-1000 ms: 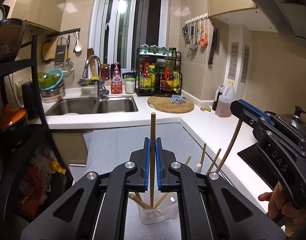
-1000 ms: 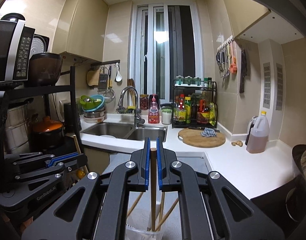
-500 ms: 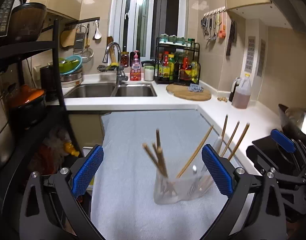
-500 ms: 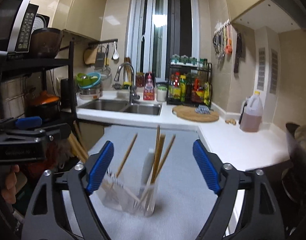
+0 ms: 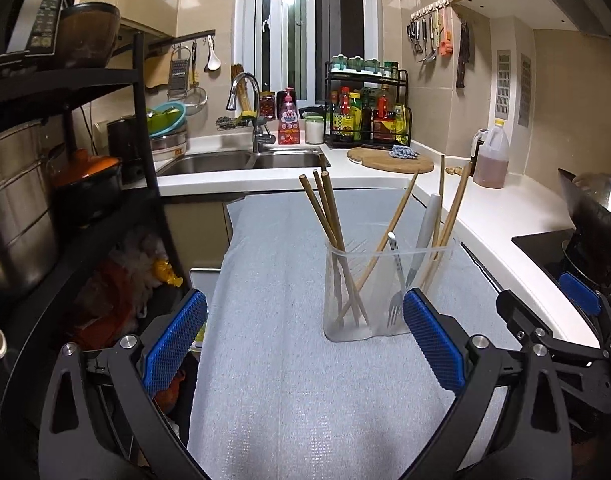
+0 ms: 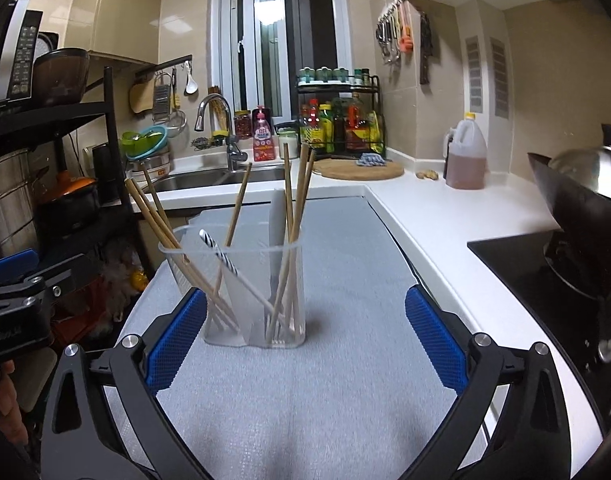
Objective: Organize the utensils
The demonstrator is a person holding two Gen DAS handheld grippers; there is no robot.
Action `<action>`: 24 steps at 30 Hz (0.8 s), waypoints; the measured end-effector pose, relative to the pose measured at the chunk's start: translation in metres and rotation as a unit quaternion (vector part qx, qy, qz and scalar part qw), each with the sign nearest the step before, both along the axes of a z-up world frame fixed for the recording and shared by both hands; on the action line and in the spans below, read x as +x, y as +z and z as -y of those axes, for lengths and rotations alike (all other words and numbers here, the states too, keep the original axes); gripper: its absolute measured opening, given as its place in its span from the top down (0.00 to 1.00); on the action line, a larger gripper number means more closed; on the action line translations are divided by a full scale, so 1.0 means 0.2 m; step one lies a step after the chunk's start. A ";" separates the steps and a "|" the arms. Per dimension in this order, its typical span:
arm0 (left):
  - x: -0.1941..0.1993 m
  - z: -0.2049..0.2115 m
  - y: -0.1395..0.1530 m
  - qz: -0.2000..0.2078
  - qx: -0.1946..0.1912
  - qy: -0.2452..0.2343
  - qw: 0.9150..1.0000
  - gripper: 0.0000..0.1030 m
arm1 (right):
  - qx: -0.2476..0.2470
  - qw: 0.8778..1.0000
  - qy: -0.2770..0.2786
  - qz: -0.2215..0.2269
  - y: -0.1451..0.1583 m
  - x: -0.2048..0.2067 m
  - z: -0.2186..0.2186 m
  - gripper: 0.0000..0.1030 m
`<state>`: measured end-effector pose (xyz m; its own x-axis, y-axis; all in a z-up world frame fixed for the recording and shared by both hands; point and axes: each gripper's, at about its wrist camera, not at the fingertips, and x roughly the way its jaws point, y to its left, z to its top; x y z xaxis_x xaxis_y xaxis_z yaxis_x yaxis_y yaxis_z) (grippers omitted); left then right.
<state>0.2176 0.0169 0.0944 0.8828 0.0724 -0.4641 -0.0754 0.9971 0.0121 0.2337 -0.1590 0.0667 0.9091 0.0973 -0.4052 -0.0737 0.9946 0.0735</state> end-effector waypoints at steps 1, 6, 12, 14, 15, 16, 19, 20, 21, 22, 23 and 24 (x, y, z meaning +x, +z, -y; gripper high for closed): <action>-0.02 0.00 0.00 0.003 0.003 0.000 1.000 0.07 | 0.001 1.000 -0.001 -0.001 -0.01 -0.02 0.00 0.05; -0.10 0.03 -0.01 0.010 0.019 0.001 1.000 0.07 | -0.004 1.000 -0.008 -0.001 -0.02 -0.09 -0.02 0.05; -0.15 0.01 -0.02 0.010 0.010 0.007 1.000 0.07 | -0.006 1.000 -0.012 -0.005 -0.02 -0.15 -0.02 0.05; -0.16 0.01 -0.02 0.010 0.007 0.009 1.000 0.07 | -0.008 1.000 -0.012 -0.006 -0.02 -0.15 -0.01 0.05; -0.17 0.01 -0.03 0.011 0.007 0.009 1.000 0.07 | -0.009 1.000 -0.011 -0.006 -0.02 -0.16 -0.01 0.05; -0.17 0.01 -0.03 0.011 0.008 0.009 1.000 0.07 | -0.010 1.000 -0.011 -0.006 -0.02 -0.17 -0.01 0.05; -0.19 0.02 -0.03 0.014 0.009 0.005 1.000 0.07 | -0.011 1.000 -0.013 -0.007 -0.02 -0.18 -0.01 0.05; -0.19 0.02 -0.03 0.015 0.010 0.004 1.000 0.07 | -0.010 1.000 -0.013 -0.007 -0.02 -0.19 0.00 0.05; -0.20 0.03 -0.03 0.015 0.010 0.003 1.000 0.07 | -0.009 1.000 -0.014 -0.007 -0.02 -0.19 0.00 0.05; -0.20 0.03 -0.03 0.016 0.010 0.001 1.000 0.07 | -0.008 1.000 -0.015 -0.008 -0.02 -0.19 0.00 0.05; -0.20 0.03 -0.03 0.015 0.010 -0.001 1.000 0.07 | -0.007 1.000 -0.016 -0.008 -0.02 -0.20 0.00 0.05; -0.20 0.04 -0.03 0.015 0.009 -0.002 1.000 0.07 | -0.007 1.000 -0.016 -0.009 -0.02 -0.20 0.01 0.05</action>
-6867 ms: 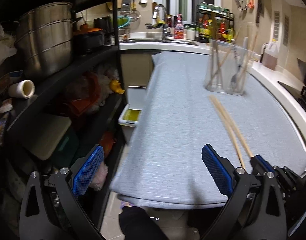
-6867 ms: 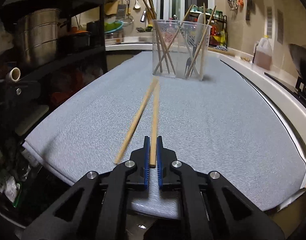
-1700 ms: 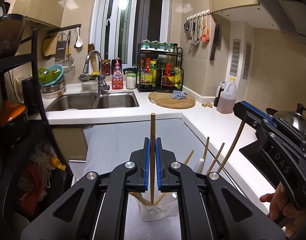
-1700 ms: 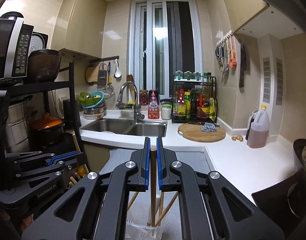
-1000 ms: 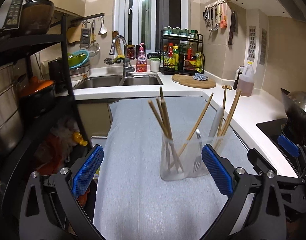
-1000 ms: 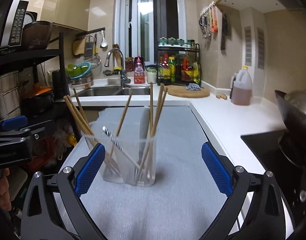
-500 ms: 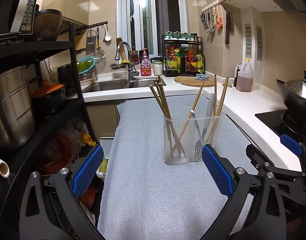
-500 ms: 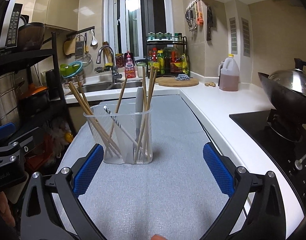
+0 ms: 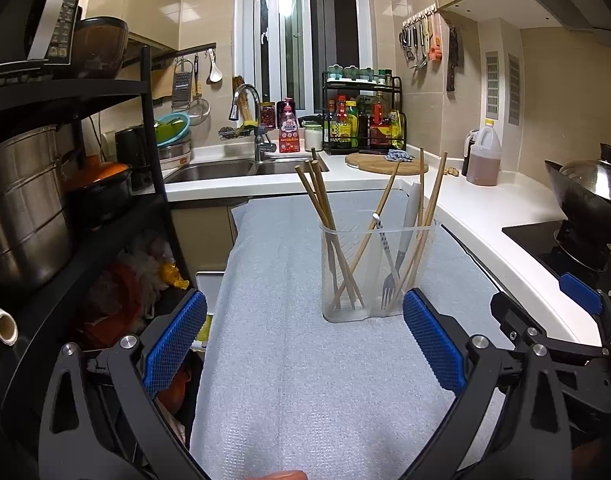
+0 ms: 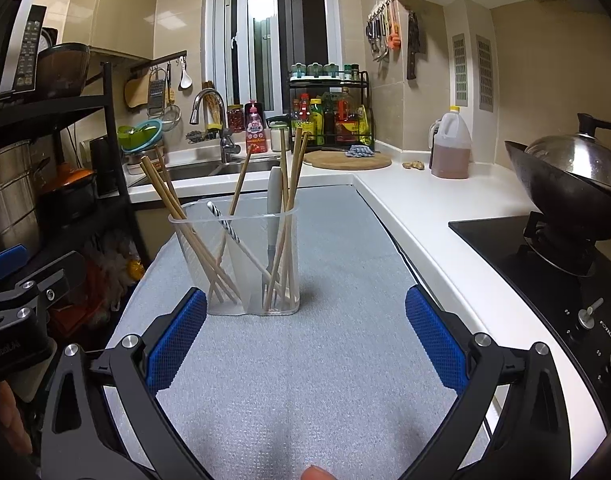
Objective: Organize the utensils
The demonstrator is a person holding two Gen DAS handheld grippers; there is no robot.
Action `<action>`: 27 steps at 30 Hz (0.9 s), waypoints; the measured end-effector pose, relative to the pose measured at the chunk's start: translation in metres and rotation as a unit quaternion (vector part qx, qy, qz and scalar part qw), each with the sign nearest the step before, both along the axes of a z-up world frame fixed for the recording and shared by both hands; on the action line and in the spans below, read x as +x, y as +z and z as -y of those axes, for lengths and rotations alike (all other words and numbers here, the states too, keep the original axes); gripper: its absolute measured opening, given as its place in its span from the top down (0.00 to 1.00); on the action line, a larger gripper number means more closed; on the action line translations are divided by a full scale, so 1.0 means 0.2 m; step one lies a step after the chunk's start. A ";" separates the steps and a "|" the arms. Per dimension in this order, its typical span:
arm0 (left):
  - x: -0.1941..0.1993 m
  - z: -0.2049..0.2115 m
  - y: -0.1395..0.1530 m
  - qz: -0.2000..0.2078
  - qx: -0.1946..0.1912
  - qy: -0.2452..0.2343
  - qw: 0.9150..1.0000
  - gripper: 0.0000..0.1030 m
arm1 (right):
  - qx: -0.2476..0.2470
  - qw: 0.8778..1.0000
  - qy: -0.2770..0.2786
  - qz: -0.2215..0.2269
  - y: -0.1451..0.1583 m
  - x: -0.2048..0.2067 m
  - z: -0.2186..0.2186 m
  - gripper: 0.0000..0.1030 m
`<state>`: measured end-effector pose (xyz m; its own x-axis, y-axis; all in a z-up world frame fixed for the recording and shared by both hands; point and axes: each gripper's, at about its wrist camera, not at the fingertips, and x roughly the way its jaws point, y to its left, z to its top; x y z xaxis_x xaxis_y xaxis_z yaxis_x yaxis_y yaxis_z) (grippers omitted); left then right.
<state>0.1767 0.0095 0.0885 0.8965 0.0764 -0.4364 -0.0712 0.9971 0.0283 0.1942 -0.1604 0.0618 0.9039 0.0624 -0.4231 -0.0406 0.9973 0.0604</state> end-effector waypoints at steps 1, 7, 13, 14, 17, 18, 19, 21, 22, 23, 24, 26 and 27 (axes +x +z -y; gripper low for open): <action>0.00 0.00 0.00 0.000 -0.001 -0.001 1.000 0.07 | 0.000 1.000 0.000 0.000 0.00 0.00 0.00 0.05; -0.01 -0.01 0.00 0.000 0.000 -0.001 1.000 0.07 | 0.002 1.000 0.003 0.000 0.00 -0.01 0.00 0.05; -0.02 -0.01 0.00 0.002 -0.002 -0.001 1.000 0.07 | 0.000 1.000 0.004 0.002 0.01 -0.01 0.00 0.05; -0.02 -0.01 0.00 0.002 -0.002 -0.001 1.000 0.07 | 0.000 1.000 0.003 0.002 0.01 -0.01 0.00 0.05; -0.02 -0.01 0.00 0.002 0.000 -0.001 1.000 0.07 | -0.001 1.000 0.004 0.001 0.00 -0.02 0.00 0.05; -0.02 -0.01 0.00 0.002 -0.001 -0.001 1.000 0.07 | -0.002 1.000 0.004 0.001 0.00 -0.02 0.00 0.05; -0.02 -0.01 0.00 0.001 -0.002 -0.001 1.000 0.07 | -0.001 1.000 0.004 0.000 0.00 -0.02 0.00 0.05; -0.02 -0.01 0.00 0.001 -0.001 0.000 1.000 0.07 | -0.002 1.000 0.004 0.001 0.00 -0.02 0.00 0.05; -0.02 -0.01 0.00 0.002 -0.001 0.000 1.000 0.07 | -0.002 1.000 0.004 0.002 0.00 -0.02 0.00 0.05; -0.02 -0.02 0.00 0.002 -0.002 0.001 1.000 0.07 | -0.002 1.000 0.004 0.002 0.00 -0.02 0.00 0.05; -0.02 -0.02 0.01 0.001 -0.002 0.001 1.000 0.07 | -0.002 1.000 0.005 0.002 0.00 -0.02 0.00 0.05; -0.02 -0.02 0.00 0.001 -0.001 0.001 1.000 0.07 | -0.002 1.000 0.005 0.002 0.00 -0.02 0.00 0.05; -0.02 -0.02 0.00 0.001 -0.001 0.001 1.000 0.07 | -0.003 1.000 0.005 0.002 0.00 -0.02 0.00 0.05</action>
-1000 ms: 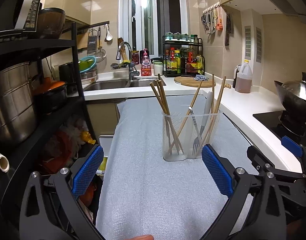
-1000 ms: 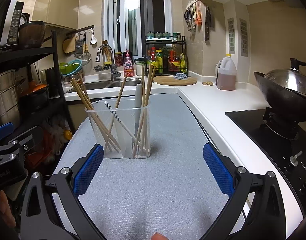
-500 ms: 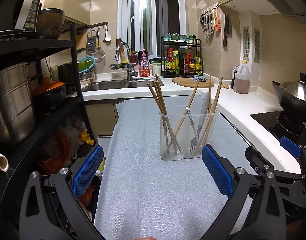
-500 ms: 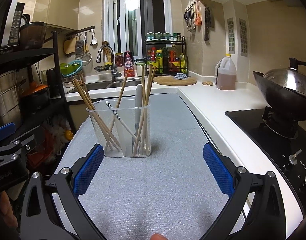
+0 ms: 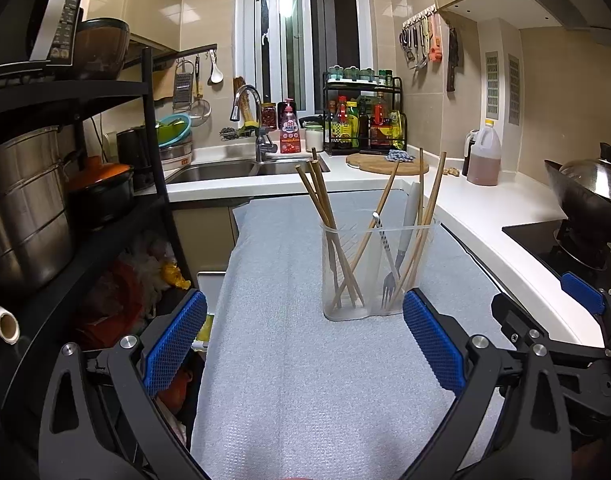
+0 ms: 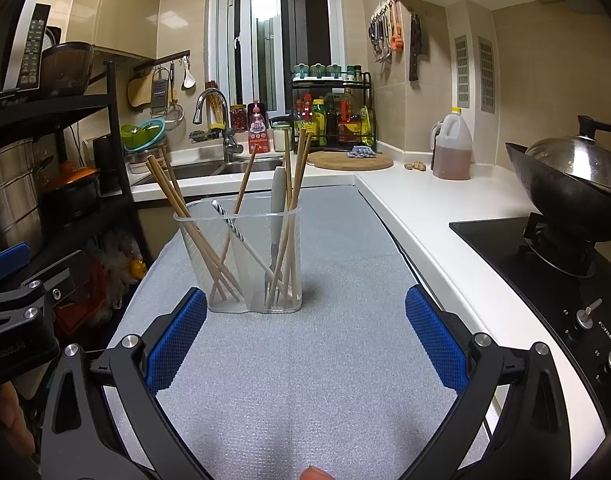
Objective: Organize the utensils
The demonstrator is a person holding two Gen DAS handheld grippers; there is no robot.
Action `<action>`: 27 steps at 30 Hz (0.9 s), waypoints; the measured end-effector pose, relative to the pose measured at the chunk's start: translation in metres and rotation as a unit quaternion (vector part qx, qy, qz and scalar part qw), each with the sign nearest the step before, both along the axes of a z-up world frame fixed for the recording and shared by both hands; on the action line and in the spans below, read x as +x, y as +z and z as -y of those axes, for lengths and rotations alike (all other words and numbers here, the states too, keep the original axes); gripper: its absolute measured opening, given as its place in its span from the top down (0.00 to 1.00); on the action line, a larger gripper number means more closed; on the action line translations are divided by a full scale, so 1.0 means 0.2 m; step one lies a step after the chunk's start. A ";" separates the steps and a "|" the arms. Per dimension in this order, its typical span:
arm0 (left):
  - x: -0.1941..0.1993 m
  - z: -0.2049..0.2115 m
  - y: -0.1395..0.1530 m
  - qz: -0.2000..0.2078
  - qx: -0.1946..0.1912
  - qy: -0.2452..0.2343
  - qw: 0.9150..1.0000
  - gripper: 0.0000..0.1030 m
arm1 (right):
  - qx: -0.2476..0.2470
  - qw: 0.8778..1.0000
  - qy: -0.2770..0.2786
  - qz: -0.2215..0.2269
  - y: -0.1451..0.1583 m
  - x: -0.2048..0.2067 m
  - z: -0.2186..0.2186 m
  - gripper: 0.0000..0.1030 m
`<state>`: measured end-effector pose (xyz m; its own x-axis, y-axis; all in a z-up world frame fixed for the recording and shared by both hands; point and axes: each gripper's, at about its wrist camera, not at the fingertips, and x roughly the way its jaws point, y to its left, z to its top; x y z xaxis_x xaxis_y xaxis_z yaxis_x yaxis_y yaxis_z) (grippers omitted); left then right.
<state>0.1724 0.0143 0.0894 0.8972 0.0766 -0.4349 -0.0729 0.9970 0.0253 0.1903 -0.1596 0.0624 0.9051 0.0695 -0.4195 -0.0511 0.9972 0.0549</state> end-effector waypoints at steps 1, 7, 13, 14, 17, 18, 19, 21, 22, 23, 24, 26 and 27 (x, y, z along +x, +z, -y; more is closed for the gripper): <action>0.00 0.00 0.00 0.000 0.000 0.000 1.000 0.07 | 0.000 1.000 0.000 0.000 0.00 0.00 0.00 0.05; 0.00 0.00 0.00 0.001 0.001 0.000 1.000 0.07 | 0.000 1.000 0.000 0.000 0.00 0.00 0.00 0.05; 0.00 0.00 0.00 0.000 0.001 0.000 1.000 0.07 | -0.001 1.000 0.000 0.000 0.00 0.00 0.00 0.05; 0.00 0.00 0.00 0.000 0.001 0.001 1.000 0.07 | -0.001 1.000 0.000 -0.001 0.00 0.00 0.00 0.05; 0.00 -0.01 0.00 0.000 0.002 0.000 1.000 0.07 | -0.001 1.000 0.000 0.000 0.00 0.00 0.00 0.05; 0.00 0.00 0.00 0.001 0.002 0.000 1.000 0.07 | 0.000 1.000 0.000 0.000 0.00 0.00 0.00 0.05; 0.00 0.00 0.00 0.001 0.002 0.001 1.000 0.07 | -0.001 1.000 0.000 0.000 0.00 0.00 0.00 0.05; 0.00 -0.01 0.00 0.001 0.003 0.003 1.000 0.07 | -0.001 1.000 0.001 -0.001 0.00 0.00 0.00 0.05; 0.00 -0.01 0.00 0.000 0.004 0.005 1.000 0.07 | -0.001 1.000 0.001 -0.001 0.00 0.00 0.00 0.05; 0.00 -0.02 0.00 -0.002 0.003 0.007 1.000 0.07 | -0.001 1.000 0.002 -0.002 0.00 0.00 -0.01 0.05; 0.00 -0.02 0.00 -0.001 -0.001 0.008 1.000 0.07 | -0.001 1.000 0.003 -0.003 0.00 -0.01 -0.01 0.05; -0.01 -0.04 0.01 0.002 -0.005 0.013 1.000 0.07 | 0.000 1.000 0.004 -0.003 0.00 0.00 -0.01 0.05; -0.01 -0.04 0.01 0.003 -0.006 0.013 1.000 0.07 | 0.000 1.000 0.004 -0.003 0.00 -0.01 -0.01 0.05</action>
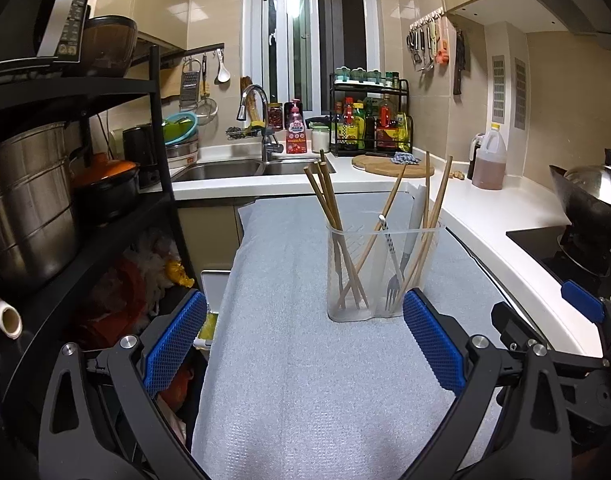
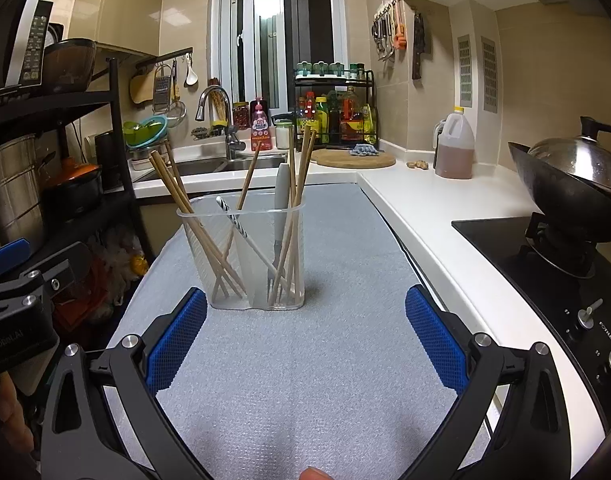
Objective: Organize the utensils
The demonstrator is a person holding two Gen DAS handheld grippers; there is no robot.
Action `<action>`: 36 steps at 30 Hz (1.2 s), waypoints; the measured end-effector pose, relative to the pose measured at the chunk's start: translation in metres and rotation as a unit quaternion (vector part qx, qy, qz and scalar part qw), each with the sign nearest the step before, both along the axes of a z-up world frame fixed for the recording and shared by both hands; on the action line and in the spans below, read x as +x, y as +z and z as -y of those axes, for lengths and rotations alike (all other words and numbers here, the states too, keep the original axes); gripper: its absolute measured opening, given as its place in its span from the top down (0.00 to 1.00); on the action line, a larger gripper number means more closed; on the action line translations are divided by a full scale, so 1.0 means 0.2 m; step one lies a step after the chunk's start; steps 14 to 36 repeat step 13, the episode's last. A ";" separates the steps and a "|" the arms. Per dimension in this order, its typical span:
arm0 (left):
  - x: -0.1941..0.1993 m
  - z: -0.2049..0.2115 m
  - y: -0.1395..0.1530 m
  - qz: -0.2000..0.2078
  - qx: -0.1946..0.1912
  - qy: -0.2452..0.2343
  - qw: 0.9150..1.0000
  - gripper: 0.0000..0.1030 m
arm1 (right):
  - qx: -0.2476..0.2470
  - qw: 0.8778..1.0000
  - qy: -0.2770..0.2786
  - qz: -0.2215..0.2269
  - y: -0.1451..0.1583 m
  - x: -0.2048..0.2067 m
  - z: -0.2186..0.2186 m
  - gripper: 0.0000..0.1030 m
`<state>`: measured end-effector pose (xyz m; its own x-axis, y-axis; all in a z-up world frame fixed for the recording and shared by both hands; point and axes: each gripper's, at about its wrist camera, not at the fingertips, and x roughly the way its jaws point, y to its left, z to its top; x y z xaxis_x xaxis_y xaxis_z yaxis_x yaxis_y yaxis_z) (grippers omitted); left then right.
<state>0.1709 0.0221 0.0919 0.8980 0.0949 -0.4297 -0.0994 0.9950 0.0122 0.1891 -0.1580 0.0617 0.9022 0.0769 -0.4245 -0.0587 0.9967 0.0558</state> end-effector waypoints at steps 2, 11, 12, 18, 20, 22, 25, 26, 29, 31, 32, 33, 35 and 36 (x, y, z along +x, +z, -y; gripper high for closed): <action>0.01 0.00 0.00 0.000 0.001 0.001 1.000 0.07 | 0.002 1.000 0.001 0.000 0.00 0.00 0.00 0.05; 0.02 0.00 -0.02 -0.012 -0.002 0.000 1.000 0.07 | 0.004 1.000 0.002 0.000 0.00 -0.01 0.00 0.05; 0.02 0.00 -0.02 -0.013 -0.003 0.000 1.000 0.07 | 0.003 1.000 0.002 0.000 0.00 0.00 0.00 0.05; 0.02 0.00 -0.02 -0.014 -0.004 0.000 1.000 0.07 | 0.003 1.000 0.002 -0.001 0.00 0.00 0.00 0.05; 0.02 0.00 -0.02 -0.014 -0.004 0.000 1.000 0.07 | 0.003 1.000 0.002 -0.001 0.00 0.00 0.00 0.05; 0.02 0.00 -0.02 -0.014 -0.004 0.000 1.000 0.07 | 0.003 1.000 0.002 -0.001 0.00 0.00 0.00 0.05; 0.02 0.00 -0.02 -0.014 -0.004 0.000 1.000 0.07 | 0.003 1.000 0.002 -0.001 0.00 0.00 0.00 0.05; 0.02 0.00 -0.02 -0.014 -0.004 0.000 1.000 0.07 | 0.003 1.000 0.002 -0.001 0.00 0.00 0.00 0.05; 0.02 0.00 -0.02 -0.014 -0.004 0.000 1.000 0.07 | 0.003 1.000 0.002 -0.001 0.00 0.00 0.00 0.05; 0.02 0.00 -0.02 -0.014 -0.004 0.000 1.000 0.07 | 0.003 1.000 0.002 -0.001 0.00 0.00 0.00 0.05; 0.02 0.00 -0.02 -0.014 -0.004 0.000 1.000 0.07 | 0.003 1.000 0.002 -0.001 0.00 0.00 0.00 0.05; 0.02 0.00 -0.02 -0.014 -0.004 0.000 1.000 0.07 | 0.003 1.000 0.002 -0.001 0.00 0.00 0.00 0.05; 0.02 0.00 -0.02 -0.014 -0.004 0.000 1.000 0.07 | 0.003 1.000 0.002 -0.001 0.00 0.00 0.00 0.05; 0.02 0.00 -0.02 -0.014 -0.004 0.000 1.000 0.07 | 0.003 1.000 0.002 -0.001 0.00 0.00 0.00 0.05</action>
